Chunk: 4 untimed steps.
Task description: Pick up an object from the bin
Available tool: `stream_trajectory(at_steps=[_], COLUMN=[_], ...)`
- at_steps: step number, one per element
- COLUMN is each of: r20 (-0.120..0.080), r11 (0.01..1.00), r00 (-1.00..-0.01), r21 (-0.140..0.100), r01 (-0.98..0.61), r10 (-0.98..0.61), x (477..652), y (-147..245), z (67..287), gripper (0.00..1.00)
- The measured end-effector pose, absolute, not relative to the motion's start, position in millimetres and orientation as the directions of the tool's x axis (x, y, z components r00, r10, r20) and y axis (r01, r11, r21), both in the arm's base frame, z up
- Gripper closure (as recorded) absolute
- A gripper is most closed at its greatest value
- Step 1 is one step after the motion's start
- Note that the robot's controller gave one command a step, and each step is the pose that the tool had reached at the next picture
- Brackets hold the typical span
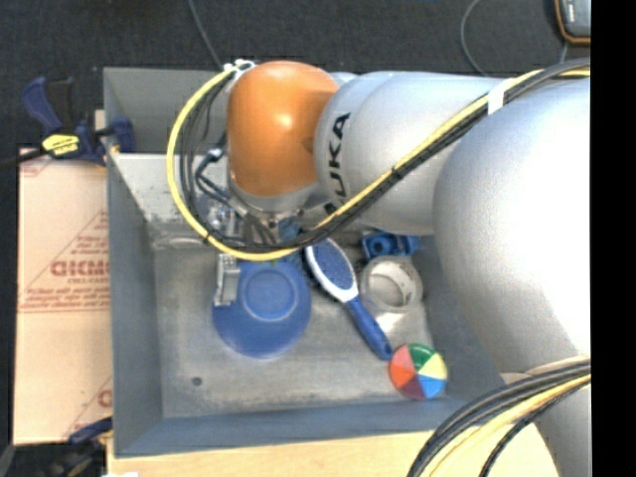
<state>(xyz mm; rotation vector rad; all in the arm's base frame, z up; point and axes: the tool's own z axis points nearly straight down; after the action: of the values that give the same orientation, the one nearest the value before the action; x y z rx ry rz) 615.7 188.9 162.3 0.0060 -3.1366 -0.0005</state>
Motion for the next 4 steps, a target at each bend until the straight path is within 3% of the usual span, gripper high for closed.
stream_trajectory(at_steps=[1,2,3,4], r20=[-0.003,-0.003,-0.002,-0.012], r11=[1.0,0.994,0.984,0.934], r00=[-1.0,-0.994,-0.984,-0.934], r21=[0.002,0.0,0.0,-0.005], r01=[0.001,-0.107,-0.179,-0.356], r10=[0.001,-0.107,-0.179,-0.356], x=[617.7,611.3,606.4,602.9], y=[188.0,90.9,75.0,73.1], z=[167.6,221.5,217.8,240.1], gripper=[0.0,0.0,0.0,0.0])
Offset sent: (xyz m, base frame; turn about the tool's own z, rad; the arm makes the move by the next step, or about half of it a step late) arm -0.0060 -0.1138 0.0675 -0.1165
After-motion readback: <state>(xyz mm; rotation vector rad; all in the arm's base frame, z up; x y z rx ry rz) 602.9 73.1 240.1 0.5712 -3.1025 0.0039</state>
